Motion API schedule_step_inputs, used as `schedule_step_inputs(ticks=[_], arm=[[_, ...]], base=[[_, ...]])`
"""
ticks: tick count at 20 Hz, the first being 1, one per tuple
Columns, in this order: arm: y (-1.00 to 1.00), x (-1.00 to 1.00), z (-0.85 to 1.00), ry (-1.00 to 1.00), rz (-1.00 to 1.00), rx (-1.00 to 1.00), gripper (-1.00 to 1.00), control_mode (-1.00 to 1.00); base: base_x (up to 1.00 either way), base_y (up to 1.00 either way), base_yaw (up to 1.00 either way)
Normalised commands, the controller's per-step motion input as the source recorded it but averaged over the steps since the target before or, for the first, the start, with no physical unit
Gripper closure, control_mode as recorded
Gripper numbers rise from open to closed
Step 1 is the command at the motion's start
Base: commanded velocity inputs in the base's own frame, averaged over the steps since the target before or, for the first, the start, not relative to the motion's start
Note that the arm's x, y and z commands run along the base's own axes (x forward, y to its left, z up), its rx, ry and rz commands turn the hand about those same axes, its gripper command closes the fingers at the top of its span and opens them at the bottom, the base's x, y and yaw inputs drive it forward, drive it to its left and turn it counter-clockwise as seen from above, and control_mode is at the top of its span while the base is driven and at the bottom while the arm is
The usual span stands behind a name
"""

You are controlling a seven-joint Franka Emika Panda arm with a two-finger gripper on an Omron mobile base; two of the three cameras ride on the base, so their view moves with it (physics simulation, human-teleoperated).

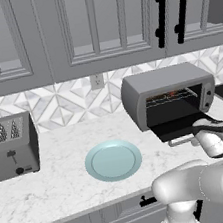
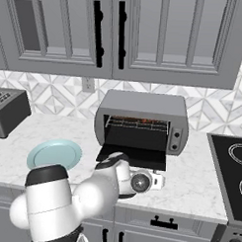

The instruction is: Pick up the kebab skewer and baguette bread, and place them inside the toaster oven. Close the toaster oven door and start by setting the timer.

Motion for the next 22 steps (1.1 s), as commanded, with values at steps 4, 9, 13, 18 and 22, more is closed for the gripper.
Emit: schedule_step_inputs(ticks=[4, 9, 13, 18, 22], arm=[[0.00, 0.02, -0.15, 0.00, 0.00, 0.00, -1.00, -1.00], [0.00, 0.00, -0.05, 0.00, 0.00, 0.00, -1.00, -1.00], [0.03, 0.01, -0.07, 0.00, 0.00, 0.00, -1.00, -1.00], [0.02, 0.05, 0.00, 0.00, 0.00, 0.00, -1.00, -1.00], [0.00, 0.07, 0.00, 0.00, 0.00, 0.00, -1.00, -1.00]], base=[[0.00, 0.00, 0.00], [0.00, 0.00, 0.00], [0.00, 0.00, 0.00], [0.00, 0.00, 0.00], [0.00, 0.00, 0.00]])
